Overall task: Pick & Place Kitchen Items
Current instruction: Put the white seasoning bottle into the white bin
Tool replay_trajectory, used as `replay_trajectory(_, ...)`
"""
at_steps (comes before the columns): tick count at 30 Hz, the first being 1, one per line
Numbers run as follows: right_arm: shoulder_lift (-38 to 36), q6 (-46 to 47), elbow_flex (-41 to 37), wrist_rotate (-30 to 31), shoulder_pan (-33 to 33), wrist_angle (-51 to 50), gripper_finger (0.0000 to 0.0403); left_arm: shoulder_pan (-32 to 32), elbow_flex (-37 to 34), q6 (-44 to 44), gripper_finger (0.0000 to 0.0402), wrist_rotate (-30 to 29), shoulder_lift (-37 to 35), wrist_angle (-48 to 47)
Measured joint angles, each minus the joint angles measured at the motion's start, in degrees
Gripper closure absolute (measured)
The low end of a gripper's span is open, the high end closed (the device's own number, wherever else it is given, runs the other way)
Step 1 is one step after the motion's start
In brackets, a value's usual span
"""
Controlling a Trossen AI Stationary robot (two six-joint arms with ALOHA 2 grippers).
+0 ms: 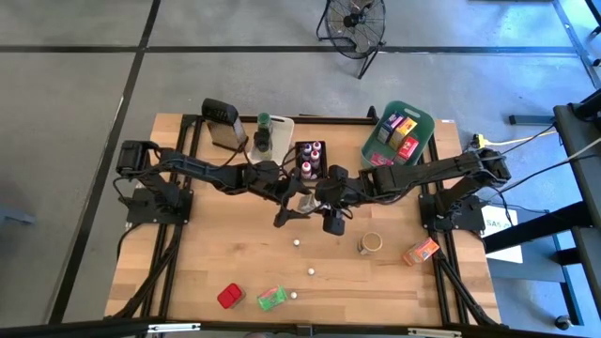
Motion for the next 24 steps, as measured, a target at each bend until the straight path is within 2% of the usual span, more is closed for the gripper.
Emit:
replay_trajectory(5, 0.0, 0.0, 0.0, 0.1, 0.0, 0.0, 0.0196, 0.0, 0.0, 0.7, 0.0107, 0.0, 0.0, -0.9)
replay_trajectory(12, 0.0, -0.2, 0.0, 0.0, 0.0, 0.5, 0.0196, 0.0, 0.0, 3.8, 0.0207, 0.0, 0.0, -1.9)
replay_trajectory(20, 0.0, -0.1, 0.0, 0.3, 0.0, 1.1, 0.0172, 0.0, 0.0, 4.5, 0.0208, 0.0, -0.1, -1.9)
replay_trajectory(24, -0.1, 0.2, 2.3, 4.7, 0.4, -4.1, 0.0148, 0.1, 0.0, 4.3, 0.0208, -1.2, -0.5, -2.5)
